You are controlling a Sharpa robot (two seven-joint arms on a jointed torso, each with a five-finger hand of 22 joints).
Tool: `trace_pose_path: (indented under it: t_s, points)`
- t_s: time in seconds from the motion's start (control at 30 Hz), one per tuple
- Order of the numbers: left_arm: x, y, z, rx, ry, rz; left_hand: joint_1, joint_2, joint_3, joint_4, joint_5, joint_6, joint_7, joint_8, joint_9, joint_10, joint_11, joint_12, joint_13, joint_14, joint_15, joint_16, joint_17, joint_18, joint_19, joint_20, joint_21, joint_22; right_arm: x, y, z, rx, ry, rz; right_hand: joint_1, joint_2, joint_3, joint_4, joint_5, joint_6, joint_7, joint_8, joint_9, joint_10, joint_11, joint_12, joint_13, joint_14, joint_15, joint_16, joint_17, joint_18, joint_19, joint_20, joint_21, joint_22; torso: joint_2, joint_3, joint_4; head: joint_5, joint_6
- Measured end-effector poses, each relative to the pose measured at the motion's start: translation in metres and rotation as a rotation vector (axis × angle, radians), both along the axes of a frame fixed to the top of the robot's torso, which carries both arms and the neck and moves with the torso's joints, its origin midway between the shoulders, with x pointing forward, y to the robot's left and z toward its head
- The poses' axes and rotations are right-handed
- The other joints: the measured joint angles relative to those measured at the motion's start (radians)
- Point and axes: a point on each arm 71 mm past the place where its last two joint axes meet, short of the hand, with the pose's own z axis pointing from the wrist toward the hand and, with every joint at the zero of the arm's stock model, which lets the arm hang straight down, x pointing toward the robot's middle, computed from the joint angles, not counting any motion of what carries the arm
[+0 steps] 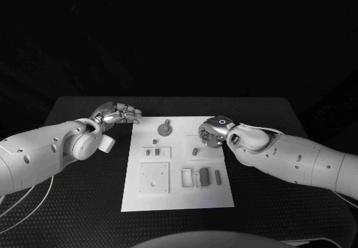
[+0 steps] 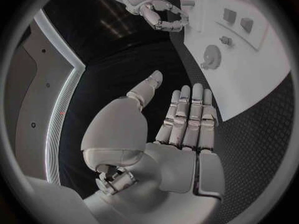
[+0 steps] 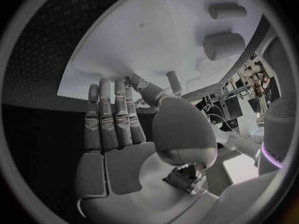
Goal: Assemble the parts on the task board
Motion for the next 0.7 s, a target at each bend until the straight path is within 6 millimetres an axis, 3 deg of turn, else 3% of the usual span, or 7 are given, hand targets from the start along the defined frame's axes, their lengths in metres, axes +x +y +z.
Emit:
trace_pose_path:
  t_s: [0.7]
  points:
    - [0.0004,0.0009,-0.0002,0.001,0.001,0.002,0.0,0.0,0.0,0.0,0.0,0.0,0.0,0.0,0.0,0.0,0.0,0.0,-0.001,0.0,0.0,-0.004,0.002,0.0,0.0,0.0,0.0,-0.004,-0.0058,-0.0029,0.0016,0.014,0.0,-0.01,0.0,0.0,0.003,0.003,0.0,0.016,-0.009,0.009,0.001,0.011,-0.007,0.001,0.007,0.017,-0.004,0.0,0.011,0.0,0.016,-0.008,0.008,0.0,0.0,0.0001,-0.0002,0.005,0.005]
